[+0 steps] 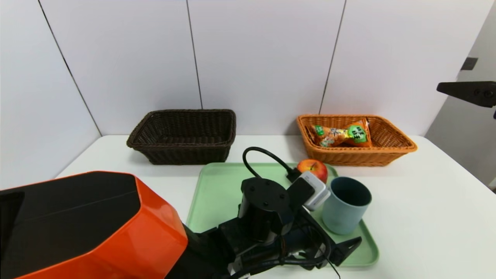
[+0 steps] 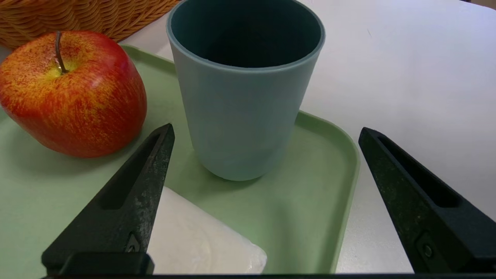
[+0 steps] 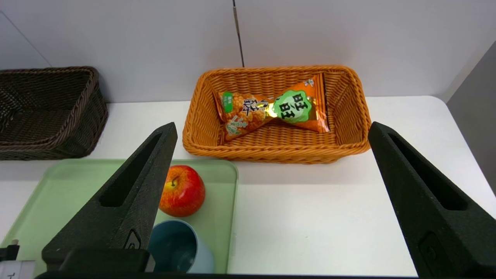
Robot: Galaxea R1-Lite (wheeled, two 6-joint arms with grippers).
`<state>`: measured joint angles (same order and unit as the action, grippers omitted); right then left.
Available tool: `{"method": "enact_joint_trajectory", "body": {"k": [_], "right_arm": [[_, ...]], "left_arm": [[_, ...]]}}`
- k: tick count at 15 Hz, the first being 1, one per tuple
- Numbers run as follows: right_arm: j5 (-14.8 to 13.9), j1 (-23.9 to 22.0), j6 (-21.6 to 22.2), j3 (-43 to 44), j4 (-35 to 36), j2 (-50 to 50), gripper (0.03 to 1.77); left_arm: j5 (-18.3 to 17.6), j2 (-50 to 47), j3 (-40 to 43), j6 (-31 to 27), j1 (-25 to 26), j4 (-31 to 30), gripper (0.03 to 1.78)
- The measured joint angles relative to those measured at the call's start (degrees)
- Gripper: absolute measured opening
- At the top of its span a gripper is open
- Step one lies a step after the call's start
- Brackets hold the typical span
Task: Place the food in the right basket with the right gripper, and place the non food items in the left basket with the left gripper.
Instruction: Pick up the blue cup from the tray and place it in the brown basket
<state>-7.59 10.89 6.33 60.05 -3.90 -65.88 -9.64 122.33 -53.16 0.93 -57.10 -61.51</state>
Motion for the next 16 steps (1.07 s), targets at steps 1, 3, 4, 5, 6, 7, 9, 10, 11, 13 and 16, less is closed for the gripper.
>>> {"method": "enact_joint_trajectory", "body": {"k": [1, 3, 4, 5, 6, 7, 9, 10, 11, 13, 16], "right_arm": [[-0.04, -0.02, 0.04, -0.44, 0.0, 0.06, 1.7], [-0.09, -0.04, 0.11, -1.23, 0.02, 0.22, 1.7], [-0.11, -0.02, 0.12, -1.43, -0.06, 0.34, 1.7], [-0.11, -0.02, 0.15, -1.56, -0.11, 0.45, 1.7], [-0.11, -0.06, 0.23, -1.79, -0.04, 0.52, 1.7], [-0.11, -0.09, 0.21, -2.0, -0.04, 0.56, 1.71], [-0.09, -0.09, 0.3, -2.23, -0.04, 0.61, 1.71], [-0.11, -0.11, 0.32, -2.3, -0.09, 0.63, 1.71], [-0.09, -0.17, 0.34, -2.34, -0.21, 0.65, 1.71], [0.21, -0.98, 0.32, -2.61, -0.09, 0.65, 1.71], [0.43, -1.83, 0.3, -3.41, 0.02, 0.72, 1.71]], "left_arm": [[-0.05, 0.6, -0.69, 0.0, 0.29, 0.13, 1.69], [-0.05, 1.51, -2.29, 0.01, 0.84, 1.71, 1.69], [-0.09, 1.78, -3.25, 0.04, 0.95, 2.69, 1.69], [-0.13, 2.08, -4.57, 0.09, 1.01, 3.55, 1.69], [-0.2, 2.39, -5.99, 0.28, 1.06, 4.21, 1.69], [-0.27, 2.69, -7.45, 0.41, 1.1, 5.03, 1.69], [-0.39, 3.35, -9.98, 0.45, 1.06, 6.74, 1.69], [-0.41, 3.72, -11.0, 0.59, 0.99, 7.02, 1.69], [-0.44, 4.1, -11.74, 0.94, 0.93, 7.16, 1.69], [-0.44, 4.85, -12.93, 1.35, 0.68, 7.19, 1.69], [-0.44, 6.22, -15.25, 1.91, -0.12, 7.88, 1.69]]}}
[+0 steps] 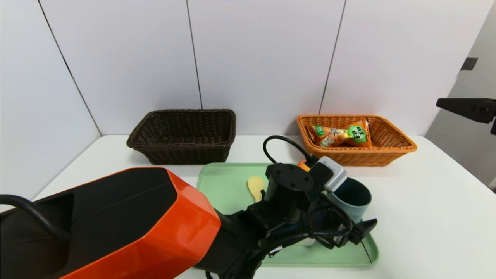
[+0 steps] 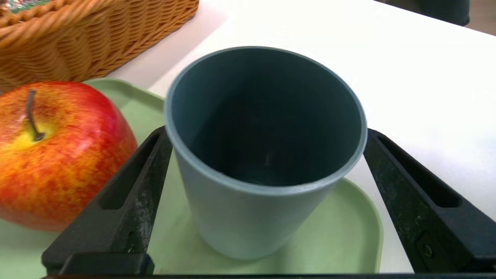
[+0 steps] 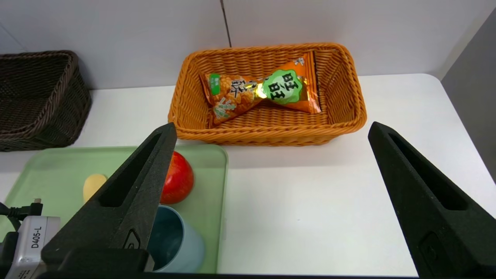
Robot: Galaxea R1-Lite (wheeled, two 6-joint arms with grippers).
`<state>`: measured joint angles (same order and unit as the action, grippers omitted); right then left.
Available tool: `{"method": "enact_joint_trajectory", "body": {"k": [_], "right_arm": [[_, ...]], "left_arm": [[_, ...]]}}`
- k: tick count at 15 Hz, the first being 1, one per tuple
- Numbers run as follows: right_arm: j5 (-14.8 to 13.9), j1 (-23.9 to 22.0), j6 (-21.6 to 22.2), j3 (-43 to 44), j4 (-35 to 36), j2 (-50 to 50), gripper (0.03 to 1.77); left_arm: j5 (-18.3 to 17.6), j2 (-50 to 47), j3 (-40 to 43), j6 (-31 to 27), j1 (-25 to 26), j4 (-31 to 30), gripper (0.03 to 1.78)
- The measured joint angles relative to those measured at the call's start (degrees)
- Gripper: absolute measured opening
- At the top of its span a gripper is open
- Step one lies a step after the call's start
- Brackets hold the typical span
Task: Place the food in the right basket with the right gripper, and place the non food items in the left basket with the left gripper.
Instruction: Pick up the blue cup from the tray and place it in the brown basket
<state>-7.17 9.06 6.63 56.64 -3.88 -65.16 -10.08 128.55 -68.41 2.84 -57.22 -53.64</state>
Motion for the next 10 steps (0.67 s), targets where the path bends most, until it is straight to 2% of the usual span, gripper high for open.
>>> {"method": "enact_joint_trajectory", "body": {"k": [10], "right_arm": [[0.1, -0.11, 0.0, -0.94, -0.06, 0.94, 1.71]], "left_arm": [[0.17, 4.22, -5.51, 1.6, -0.94, 0.83, 1.69]]}}
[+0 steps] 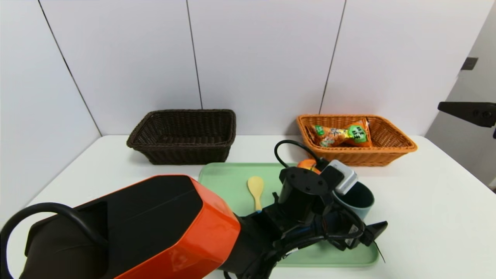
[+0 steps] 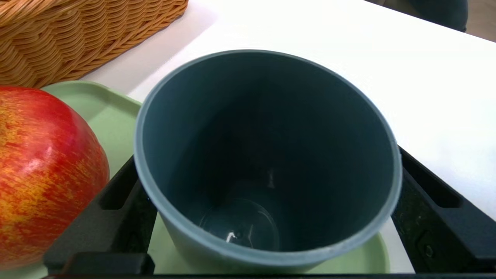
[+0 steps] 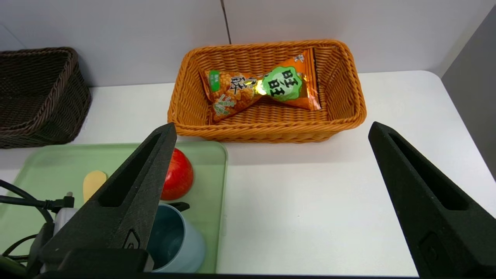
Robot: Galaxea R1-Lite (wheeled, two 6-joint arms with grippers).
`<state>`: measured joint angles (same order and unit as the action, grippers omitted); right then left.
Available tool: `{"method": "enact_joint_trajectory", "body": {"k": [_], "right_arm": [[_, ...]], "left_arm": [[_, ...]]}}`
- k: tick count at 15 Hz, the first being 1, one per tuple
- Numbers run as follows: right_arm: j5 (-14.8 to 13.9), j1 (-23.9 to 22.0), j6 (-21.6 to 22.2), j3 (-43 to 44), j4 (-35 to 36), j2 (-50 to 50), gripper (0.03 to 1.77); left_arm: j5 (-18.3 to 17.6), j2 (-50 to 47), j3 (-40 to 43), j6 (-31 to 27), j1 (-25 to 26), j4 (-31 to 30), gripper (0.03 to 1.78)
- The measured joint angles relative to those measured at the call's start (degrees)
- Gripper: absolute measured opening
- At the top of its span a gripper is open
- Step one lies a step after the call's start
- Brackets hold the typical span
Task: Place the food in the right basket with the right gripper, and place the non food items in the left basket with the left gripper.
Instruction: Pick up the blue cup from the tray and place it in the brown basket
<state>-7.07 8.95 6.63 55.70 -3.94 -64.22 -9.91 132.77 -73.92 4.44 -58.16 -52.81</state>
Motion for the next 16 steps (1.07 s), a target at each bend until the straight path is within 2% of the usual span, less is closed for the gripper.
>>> {"method": "enact_joint_trajectory", "body": {"k": [3, 8, 10, 12, 14, 16], "right_arm": [[0.07, 0.0, 0.01, -0.13, 0.04, 0.09, 1.71], [0.16, 0.0, 0.0, -0.11, 0.06, 0.11, 1.71], [0.05, 0.0, 0.09, -0.49, 0.02, 0.13, 1.71], [0.02, 0.0, 0.12, -1.05, 0.0, 0.16, 1.71], [0.02, 0.0, 0.34, -1.54, 0.09, 0.09, 1.71], [0.11, 0.0, 0.37, -1.73, -0.02, -0.11, 1.71]], "left_arm": [[-0.06, 0.5, -0.38, 0.0, -0.02, 0.06, 1.23], [-0.01, 0.23, -0.57, 0.1, -0.02, 0.3, 1.18], [-0.01, -2.23, -0.77, 0.66, -0.35, 2.43, 1.18], [-0.01, -7.19, -2.21, 2.17, -0.63, 8.48, 1.18], [0.18, -14.34, -6.19, 3.72, 0.09, 18.88, 1.18], [0.94, -21.63, -11.36, 4.46, 5.19, 30.44, 1.18]]}}
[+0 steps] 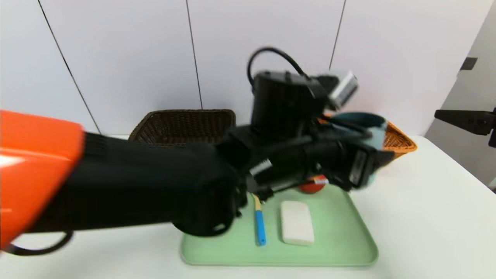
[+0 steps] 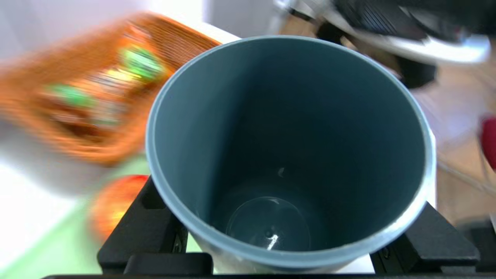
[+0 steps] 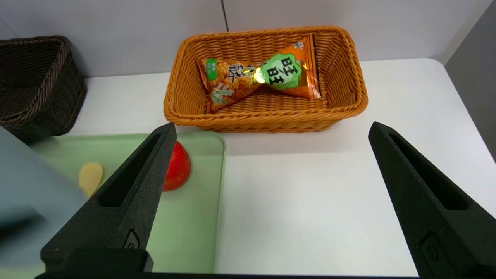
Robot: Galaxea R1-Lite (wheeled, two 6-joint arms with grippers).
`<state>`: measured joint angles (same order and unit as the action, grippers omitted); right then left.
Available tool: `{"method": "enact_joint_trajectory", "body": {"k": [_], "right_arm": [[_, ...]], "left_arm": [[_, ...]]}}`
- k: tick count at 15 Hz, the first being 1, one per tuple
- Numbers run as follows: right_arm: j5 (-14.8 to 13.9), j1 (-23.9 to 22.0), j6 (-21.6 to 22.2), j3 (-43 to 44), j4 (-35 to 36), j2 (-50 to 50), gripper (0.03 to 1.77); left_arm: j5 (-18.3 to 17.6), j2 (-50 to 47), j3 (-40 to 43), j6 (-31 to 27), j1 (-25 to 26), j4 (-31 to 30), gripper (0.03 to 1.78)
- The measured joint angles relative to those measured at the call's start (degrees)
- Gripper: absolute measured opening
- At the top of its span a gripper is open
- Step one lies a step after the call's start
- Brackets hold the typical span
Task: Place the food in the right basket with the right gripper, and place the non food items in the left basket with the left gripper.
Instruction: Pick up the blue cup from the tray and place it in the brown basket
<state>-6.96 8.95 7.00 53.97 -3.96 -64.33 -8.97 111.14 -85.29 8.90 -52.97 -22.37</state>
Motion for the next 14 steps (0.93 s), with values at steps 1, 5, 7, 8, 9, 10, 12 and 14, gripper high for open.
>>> {"method": "enact_joint_trajectory", "body": {"k": [1, 5, 7, 8, 9, 10, 12, 14], "right_arm": [[0.11, 0.0, -0.06, -0.17, 0.0, -0.05, 1.71], [0.13, 0.0, -0.04, -0.66, 0.09, -0.55, 1.71], [-0.11, 0.0, -0.02, -0.72, 0.11, -0.99, 1.71], [-0.23, 0.0, -0.02, -0.67, 0.17, -1.24, 1.71], [-0.15, 0.0, -0.15, -0.48, 0.27, -1.6, 1.71], [-0.04, -0.02, -0.35, -0.13, 0.69, -2.15, 1.71], [0.11, 0.0, -0.41, 0.2, 3.19, -3.64, 1.71], [1.04, 0.11, -0.89, 0.27, 6.74, -5.29, 1.71]], "left_arm": [[0.77, -2.73, -1.78, 0.07, 4.02, 4.35, 1.18], [1.17, -8.5, -5.06, 0.02, 24.16, 10.69, 1.18], [0.6, -8.14, -5.58, -0.17, 33.98, 11.43, 1.18], [0.43, -7.07, -5.81, -0.48, 37.43, 11.52, 1.18], [0.29, -5.63, -5.95, -0.99, 40.11, 11.59, 1.18], [0.22, -3.84, -6.08, -1.29, 42.42, 11.63, 1.18], [0.32, -0.5, -6.41, -1.51, 45.42, 11.57, 1.18], [0.24, 2.39, -7.0, -1.62, 46.63, 11.51, 1.18]]}}
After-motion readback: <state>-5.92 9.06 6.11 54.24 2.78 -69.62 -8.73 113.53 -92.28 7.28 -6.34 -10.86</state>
